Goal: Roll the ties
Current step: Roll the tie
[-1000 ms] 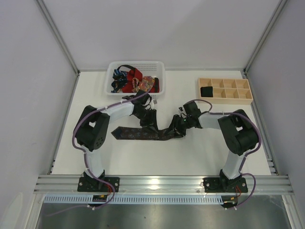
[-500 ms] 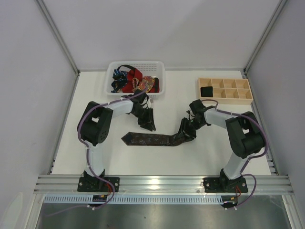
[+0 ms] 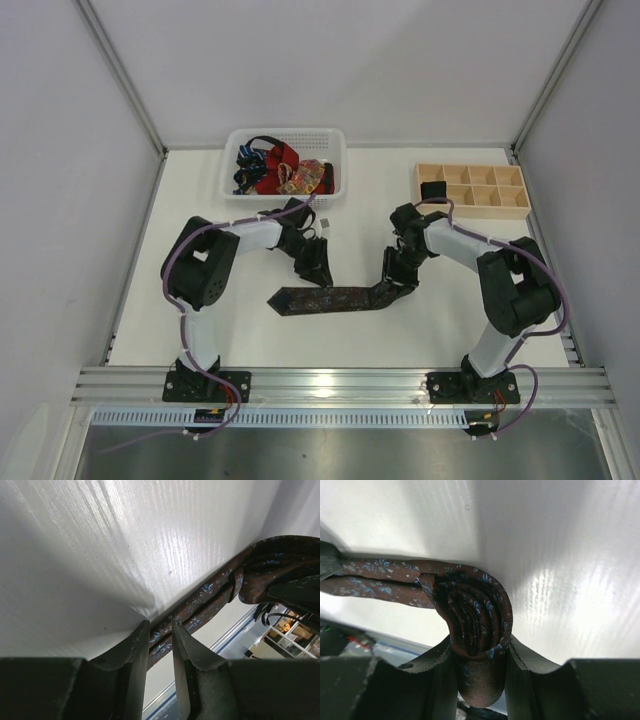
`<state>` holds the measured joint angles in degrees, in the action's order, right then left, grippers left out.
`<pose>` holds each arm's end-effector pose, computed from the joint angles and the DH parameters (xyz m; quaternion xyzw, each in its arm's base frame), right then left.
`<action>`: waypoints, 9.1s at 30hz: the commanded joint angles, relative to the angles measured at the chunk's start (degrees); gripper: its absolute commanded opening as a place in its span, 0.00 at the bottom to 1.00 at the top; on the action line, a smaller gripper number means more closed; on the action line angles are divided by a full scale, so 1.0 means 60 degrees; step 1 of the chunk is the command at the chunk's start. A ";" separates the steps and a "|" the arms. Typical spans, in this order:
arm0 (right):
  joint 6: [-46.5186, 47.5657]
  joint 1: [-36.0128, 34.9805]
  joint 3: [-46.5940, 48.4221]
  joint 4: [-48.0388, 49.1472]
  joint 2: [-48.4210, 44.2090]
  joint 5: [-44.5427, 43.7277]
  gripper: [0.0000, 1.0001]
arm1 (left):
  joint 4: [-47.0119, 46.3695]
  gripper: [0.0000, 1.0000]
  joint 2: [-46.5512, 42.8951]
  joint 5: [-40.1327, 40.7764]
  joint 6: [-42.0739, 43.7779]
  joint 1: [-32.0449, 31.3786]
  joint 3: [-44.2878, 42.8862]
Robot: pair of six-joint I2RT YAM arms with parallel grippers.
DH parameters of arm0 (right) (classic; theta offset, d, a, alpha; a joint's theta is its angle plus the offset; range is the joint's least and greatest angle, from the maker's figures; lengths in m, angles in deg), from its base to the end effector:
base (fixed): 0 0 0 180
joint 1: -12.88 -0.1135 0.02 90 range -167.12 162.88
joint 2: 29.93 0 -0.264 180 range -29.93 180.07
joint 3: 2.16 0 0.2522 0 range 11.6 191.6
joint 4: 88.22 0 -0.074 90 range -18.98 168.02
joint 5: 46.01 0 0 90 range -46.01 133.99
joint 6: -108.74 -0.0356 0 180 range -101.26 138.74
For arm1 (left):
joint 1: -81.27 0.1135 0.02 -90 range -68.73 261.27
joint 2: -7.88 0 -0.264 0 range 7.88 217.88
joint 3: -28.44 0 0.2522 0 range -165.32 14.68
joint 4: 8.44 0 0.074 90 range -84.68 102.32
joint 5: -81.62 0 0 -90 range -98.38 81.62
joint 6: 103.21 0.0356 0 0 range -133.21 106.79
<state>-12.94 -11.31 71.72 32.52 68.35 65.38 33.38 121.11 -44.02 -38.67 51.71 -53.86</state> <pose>0.2679 0.1346 0.1641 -0.0538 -0.9797 -0.1892 0.0388 0.3125 -0.2011 0.1282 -0.0795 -0.9390 0.3343 0.0131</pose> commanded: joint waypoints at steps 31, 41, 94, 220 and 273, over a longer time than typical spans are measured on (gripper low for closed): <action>-0.2907 -0.4215 0.5521 -0.6406 0.3789 -0.8779 0.36 | -0.0253 0.28 -0.3912 -0.0067 -0.0548 0.0646 0.2483; -0.3011 -0.5183 0.7103 -0.6890 0.5343 -0.8429 0.51 | -0.0047 0.28 -0.5336 -0.0037 -0.0446 0.1528 0.3995; -0.0008 -0.2356 0.0220 0.2250 0.0128 -0.0620 0.28 | 0.0598 0.33 -0.3404 0.0212 -0.1807 0.0475 0.0378; 0.0607 0.0325 -0.1788 0.4993 0.0291 0.3177 0.35 | -0.1145 0.28 -0.1894 -0.0858 -0.2174 -0.0508 0.1358; -0.0109 0.0618 -0.3516 0.9208 0.1301 0.5913 0.61 | -0.1761 0.28 -0.0635 -0.1590 -0.2731 -0.1064 0.1124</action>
<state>-11.96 -6.78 51.70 83.65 75.26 105.60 23.63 116.52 -53.57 -54.88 45.85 -47.15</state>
